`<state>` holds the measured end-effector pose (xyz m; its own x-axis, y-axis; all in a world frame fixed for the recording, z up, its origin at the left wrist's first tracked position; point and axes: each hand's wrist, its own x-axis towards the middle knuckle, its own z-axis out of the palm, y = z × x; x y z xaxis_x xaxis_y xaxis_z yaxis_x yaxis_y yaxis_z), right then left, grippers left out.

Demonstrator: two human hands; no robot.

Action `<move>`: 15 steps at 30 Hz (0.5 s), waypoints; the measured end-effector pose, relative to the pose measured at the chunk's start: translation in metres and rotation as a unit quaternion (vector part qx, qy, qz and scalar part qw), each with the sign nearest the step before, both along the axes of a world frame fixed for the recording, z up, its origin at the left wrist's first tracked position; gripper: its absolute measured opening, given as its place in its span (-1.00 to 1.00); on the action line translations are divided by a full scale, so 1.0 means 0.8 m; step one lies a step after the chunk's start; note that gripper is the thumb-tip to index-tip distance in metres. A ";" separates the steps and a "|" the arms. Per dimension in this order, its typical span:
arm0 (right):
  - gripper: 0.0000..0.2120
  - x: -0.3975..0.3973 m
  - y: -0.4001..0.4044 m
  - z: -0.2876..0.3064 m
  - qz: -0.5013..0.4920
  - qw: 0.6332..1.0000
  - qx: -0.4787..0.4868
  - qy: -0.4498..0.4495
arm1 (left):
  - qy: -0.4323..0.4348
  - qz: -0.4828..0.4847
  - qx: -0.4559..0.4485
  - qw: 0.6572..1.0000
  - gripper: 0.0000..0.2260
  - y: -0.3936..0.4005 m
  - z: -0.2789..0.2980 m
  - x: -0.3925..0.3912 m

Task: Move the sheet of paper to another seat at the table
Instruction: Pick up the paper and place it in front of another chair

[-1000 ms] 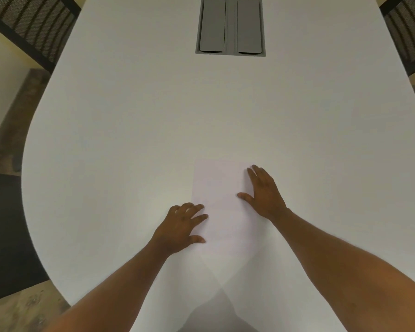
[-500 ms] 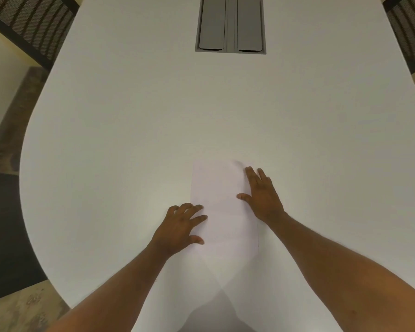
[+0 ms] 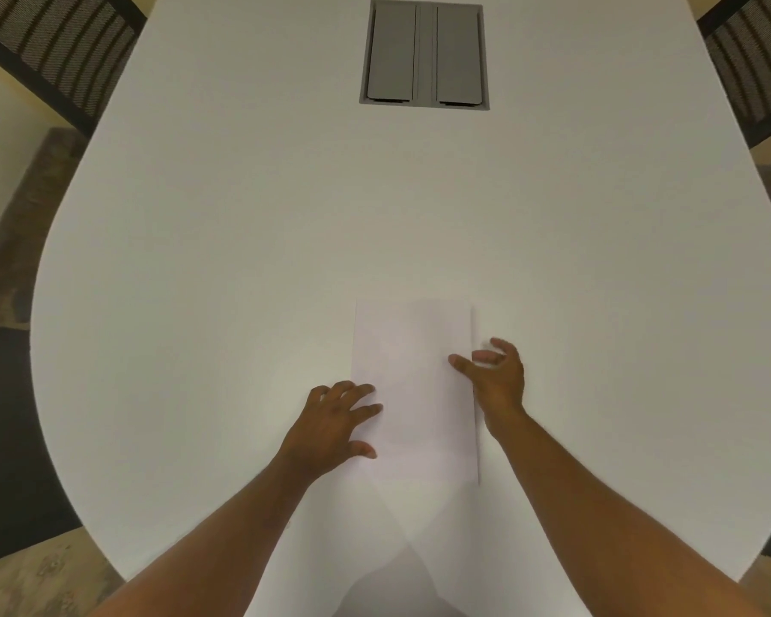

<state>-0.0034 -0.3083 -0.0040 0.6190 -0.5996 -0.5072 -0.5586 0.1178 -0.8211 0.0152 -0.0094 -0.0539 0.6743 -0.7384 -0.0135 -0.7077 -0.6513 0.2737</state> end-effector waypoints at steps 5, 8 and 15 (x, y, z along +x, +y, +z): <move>-0.73 -0.031 -0.002 -0.012 0.148 0.986 -0.059 0.054 | 0.011 0.004 0.007 1.000 -0.37 0.000 -0.002 0.000; -0.81 -0.035 -0.002 -0.007 0.151 0.985 -0.065 0.051 | 0.024 0.029 0.011 0.999 -0.37 -0.006 0.014 -0.005; -0.80 -0.034 -0.006 0.035 0.117 0.993 -0.026 -0.003 | 0.063 0.245 -0.127 0.959 -0.40 -0.024 0.073 0.001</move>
